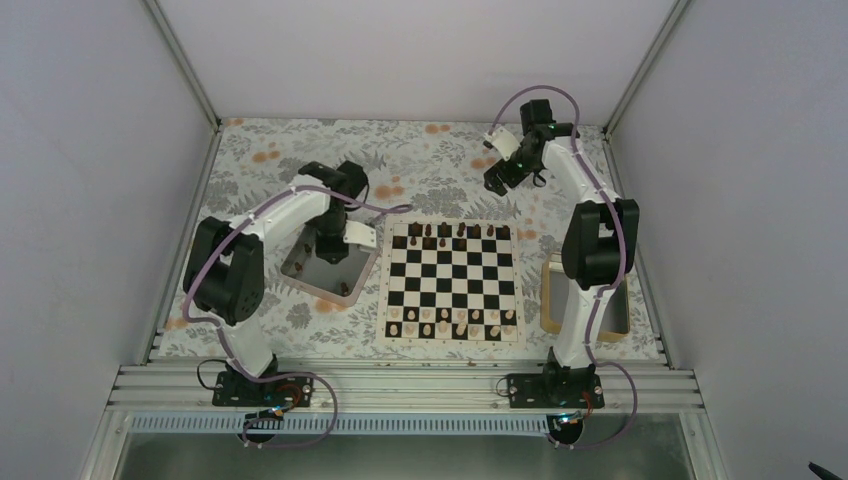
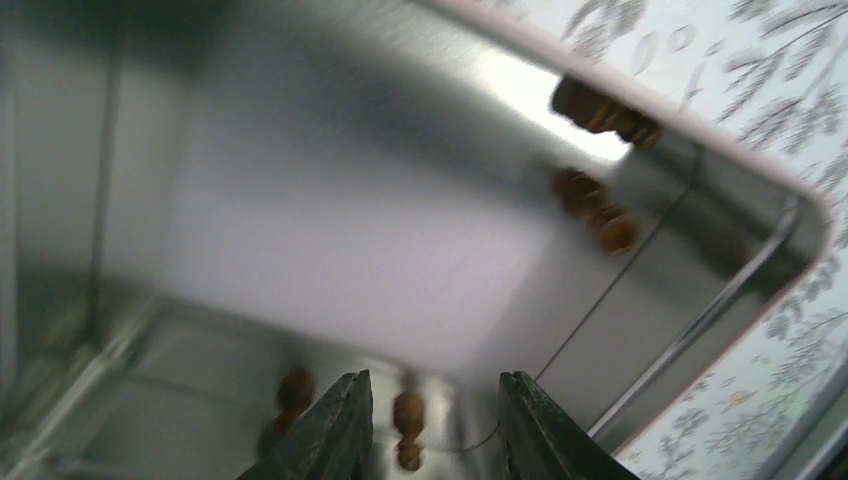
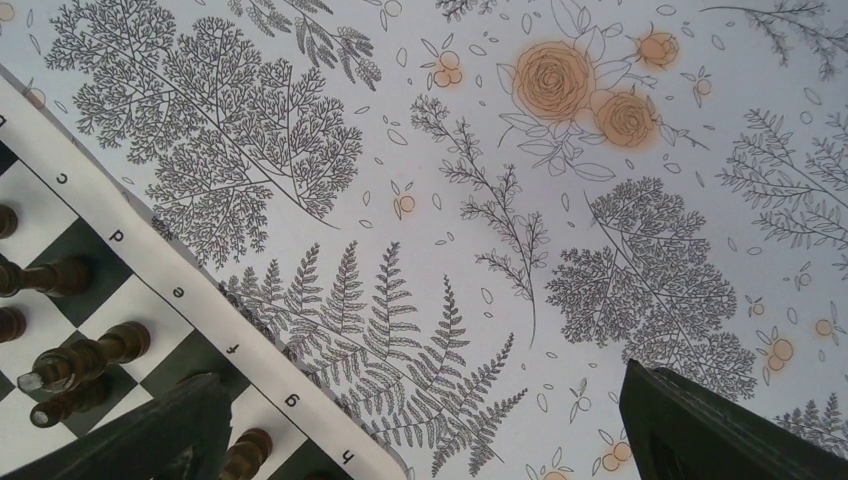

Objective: Set up the chess pieces on the board
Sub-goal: Pick up the chess piece from the storage box.

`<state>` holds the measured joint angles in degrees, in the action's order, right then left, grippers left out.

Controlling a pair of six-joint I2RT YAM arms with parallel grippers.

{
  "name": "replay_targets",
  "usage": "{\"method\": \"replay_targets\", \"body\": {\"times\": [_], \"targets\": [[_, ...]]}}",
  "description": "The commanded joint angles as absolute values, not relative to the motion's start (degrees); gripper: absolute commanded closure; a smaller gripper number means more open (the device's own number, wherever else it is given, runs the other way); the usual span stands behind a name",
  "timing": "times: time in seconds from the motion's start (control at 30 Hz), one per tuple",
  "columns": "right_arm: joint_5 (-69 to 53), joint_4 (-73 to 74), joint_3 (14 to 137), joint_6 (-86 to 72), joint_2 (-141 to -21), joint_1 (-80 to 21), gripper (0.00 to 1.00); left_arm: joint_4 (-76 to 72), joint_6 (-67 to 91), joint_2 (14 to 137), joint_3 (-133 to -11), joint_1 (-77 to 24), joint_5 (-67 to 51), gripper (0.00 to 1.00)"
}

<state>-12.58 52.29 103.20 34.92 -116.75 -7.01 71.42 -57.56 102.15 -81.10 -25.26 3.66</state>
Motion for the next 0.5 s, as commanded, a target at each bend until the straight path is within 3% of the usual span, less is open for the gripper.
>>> {"method": "replay_targets", "body": {"times": [0.0,0.47], "targets": [[-12.9,52.0,102.7,35.8,-116.9,-6.8,0.00,70.2,-54.0,101.8,-78.2,-27.2,-1.2,0.67],[-14.1,50.7,99.4,35.5,-114.4,-6.8,0.00,65.0,-46.3,98.5,-68.4,-31.6,-1.5,0.66]]}}
